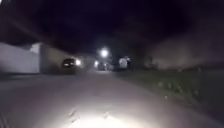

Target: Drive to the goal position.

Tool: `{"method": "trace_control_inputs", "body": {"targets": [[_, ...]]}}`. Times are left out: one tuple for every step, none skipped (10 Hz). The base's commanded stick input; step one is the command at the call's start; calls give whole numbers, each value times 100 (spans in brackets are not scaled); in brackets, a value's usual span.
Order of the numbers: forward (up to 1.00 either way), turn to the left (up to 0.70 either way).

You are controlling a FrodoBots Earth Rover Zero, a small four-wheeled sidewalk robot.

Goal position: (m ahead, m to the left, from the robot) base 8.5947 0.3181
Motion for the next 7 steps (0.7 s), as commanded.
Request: {"method": "trace_control_inputs", "body": {"targets": [[70,0],[70,0],[70,0],[70,0],[70,0],[70,0],[70,0]]}}
